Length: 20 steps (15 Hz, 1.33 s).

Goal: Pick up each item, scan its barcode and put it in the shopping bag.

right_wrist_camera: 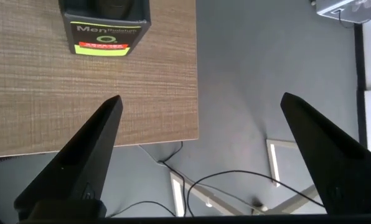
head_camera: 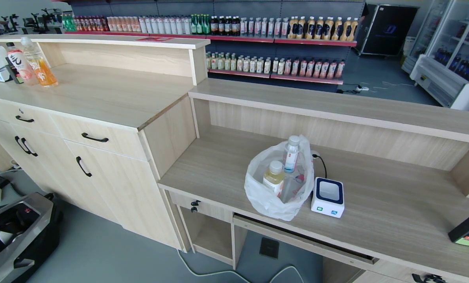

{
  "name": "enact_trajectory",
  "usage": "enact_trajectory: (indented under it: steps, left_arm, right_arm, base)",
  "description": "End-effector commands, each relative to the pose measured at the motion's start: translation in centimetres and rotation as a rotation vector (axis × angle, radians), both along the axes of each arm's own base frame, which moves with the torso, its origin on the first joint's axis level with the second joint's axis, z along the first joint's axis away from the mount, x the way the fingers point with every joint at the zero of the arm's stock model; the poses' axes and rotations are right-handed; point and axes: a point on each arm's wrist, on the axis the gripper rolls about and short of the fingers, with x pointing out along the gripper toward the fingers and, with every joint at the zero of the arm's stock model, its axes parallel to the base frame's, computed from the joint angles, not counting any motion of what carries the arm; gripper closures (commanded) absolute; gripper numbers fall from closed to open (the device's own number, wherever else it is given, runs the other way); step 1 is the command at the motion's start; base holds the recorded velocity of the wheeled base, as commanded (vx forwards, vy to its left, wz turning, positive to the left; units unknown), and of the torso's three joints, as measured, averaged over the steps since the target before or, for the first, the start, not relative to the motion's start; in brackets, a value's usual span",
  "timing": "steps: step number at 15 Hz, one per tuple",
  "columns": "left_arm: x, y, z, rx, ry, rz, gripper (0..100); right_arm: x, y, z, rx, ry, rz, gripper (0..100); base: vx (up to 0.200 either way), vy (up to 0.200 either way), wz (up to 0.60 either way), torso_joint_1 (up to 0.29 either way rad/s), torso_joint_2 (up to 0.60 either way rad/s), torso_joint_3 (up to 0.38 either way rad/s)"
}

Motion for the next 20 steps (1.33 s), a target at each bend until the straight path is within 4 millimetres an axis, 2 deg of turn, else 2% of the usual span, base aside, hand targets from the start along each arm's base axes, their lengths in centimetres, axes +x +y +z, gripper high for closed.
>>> enact_trajectory:
  steps: [1, 6, 10, 17, 20]
  left_arm:
    - [0.0, 0.0, 0.0, 0.000, 0.000, 0.000, 0]
    - [0.0, 0.0, 0.0, 0.000, 0.000, 0.000, 0]
    - [0.0, 0.0, 0.0, 0.000, 0.000, 0.000, 0]
    - [0.0, 0.0, 0.0, 0.000, 0.000, 0.000, 0]
    - [0.0, 0.0, 0.0, 0.000, 0.000, 0.000, 0]
  right_arm:
    - [0.2, -0.3, -0.7, 0.023, -0.004, 0.011, 0]
    - [0.8, -1.0, -1.2, 0.105, -0.084, -0.004, 0]
    - [0.9, -1.1, -1.3, 0.042, -0.035, 0.041, 0]
    - [-0.3, 0.7, -3.2, 0.092, 0.053, 0.083, 0]
    - [-0.2, 0.7, -3.7, 0.143, 0.025, 0.073, 0]
  base:
    - [0.000, 0.000, 0.00, 0.000, 0.00, 0.000]
    - [0.000, 0.000, 0.00, 0.000, 0.00, 0.000]
    - [0.000, 0.000, 0.00, 0.000, 0.00, 0.000]
    - [0.000, 0.000, 0.00, 0.000, 0.00, 0.000]
    - [0.000, 0.000, 0.00, 0.000, 0.00, 0.000]
